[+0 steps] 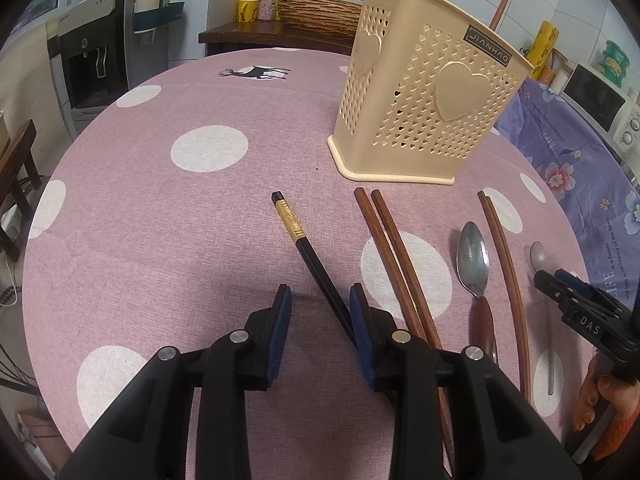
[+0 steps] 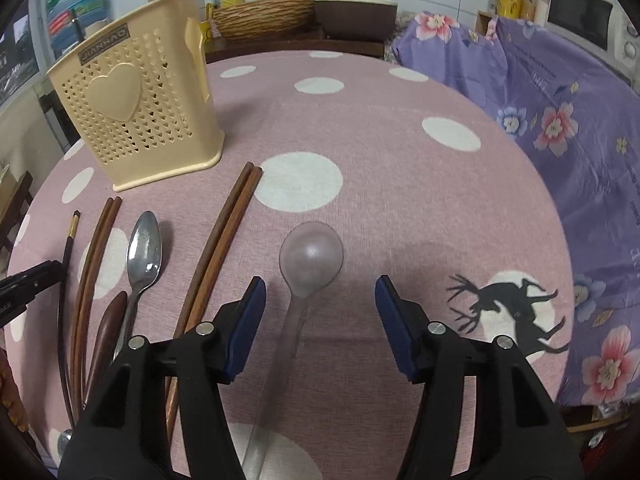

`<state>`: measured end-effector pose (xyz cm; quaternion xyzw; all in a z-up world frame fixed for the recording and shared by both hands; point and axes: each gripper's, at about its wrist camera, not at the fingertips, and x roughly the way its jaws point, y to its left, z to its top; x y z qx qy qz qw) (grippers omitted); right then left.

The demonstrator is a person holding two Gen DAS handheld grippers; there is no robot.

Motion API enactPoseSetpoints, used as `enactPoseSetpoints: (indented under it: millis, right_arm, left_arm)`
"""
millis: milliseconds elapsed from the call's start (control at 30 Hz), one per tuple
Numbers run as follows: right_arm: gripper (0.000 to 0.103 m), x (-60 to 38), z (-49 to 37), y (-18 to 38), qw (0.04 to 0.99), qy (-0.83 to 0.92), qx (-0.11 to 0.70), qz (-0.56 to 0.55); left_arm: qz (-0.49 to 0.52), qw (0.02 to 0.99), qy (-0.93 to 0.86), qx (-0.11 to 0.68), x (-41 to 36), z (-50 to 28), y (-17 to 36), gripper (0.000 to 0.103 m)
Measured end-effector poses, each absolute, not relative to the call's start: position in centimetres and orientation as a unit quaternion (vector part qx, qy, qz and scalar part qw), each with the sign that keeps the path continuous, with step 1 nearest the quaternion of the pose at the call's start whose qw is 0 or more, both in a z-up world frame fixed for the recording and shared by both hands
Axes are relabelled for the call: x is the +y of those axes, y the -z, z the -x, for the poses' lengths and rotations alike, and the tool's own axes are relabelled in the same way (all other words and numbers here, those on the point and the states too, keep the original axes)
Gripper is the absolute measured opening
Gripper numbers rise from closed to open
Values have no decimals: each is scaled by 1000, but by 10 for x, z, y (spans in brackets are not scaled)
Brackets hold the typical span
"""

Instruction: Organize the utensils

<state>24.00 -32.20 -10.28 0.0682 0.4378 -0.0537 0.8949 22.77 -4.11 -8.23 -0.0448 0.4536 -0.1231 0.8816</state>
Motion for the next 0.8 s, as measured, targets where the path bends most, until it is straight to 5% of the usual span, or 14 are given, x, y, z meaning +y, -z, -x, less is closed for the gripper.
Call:
enactPoseSetpoints:
  millis: [167, 367, 800]
  right_arm:
    - [57, -318, -249, 103, 893, 79, 437, -65]
    - [37, -316, -262, 103, 894, 99, 431, -66]
    - [37, -320, -254, 94, 903, 68, 415, -89]
  left_arm:
    - [45, 882, 123, 453, -42, -228, 82, 33]
    - [40, 882, 121, 454, -46, -228, 82, 35]
    - [69, 876, 114, 464, -42, -254, 82, 36]
